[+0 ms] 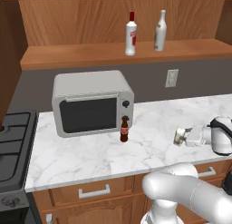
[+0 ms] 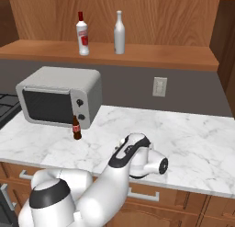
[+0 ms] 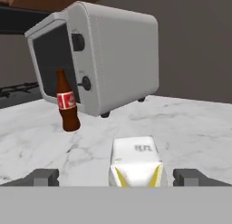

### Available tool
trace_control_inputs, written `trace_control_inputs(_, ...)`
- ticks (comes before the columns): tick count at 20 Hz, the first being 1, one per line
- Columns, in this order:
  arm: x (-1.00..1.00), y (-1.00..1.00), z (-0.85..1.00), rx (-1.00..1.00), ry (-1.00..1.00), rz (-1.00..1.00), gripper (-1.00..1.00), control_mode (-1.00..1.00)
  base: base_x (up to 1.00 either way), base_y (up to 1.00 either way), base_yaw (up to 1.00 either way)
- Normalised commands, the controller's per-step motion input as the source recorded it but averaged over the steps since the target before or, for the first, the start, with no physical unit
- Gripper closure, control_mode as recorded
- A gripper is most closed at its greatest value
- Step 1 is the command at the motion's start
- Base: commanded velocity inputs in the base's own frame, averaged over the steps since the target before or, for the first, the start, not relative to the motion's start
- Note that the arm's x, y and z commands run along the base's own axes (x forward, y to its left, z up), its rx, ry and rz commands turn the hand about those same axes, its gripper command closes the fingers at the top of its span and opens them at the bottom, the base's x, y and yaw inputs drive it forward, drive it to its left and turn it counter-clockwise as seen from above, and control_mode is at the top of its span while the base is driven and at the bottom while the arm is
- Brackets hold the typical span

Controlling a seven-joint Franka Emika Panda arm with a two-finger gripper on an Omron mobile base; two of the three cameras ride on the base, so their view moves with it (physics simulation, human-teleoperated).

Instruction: Sort all alcoholic drinks to one cabinet, and non-alcoholic drinks to the other.

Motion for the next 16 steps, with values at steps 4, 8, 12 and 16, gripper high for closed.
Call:
trace_control_inputs(4,0.16,-0.03,-0.19,0.00,0.00,-0.04,-1.00,-1.00,0.00,0.00,0.00)
trace_control_inputs(8,0.36,0.00,-0.21,0.00,0.00,-0.03,-1.00,-1.00,0.00,0.00,0.00)
trace_control_inputs(12,0.30,0.00,-0.14,0.00,0.00,-0.01,-1.00,-1.00,0.00,0.00,0.00)
trace_control_inputs(16,0.13,0.00,-0.05,0.00,0.00,0.00,1.00,-1.00,0.00,0.00,0.00)
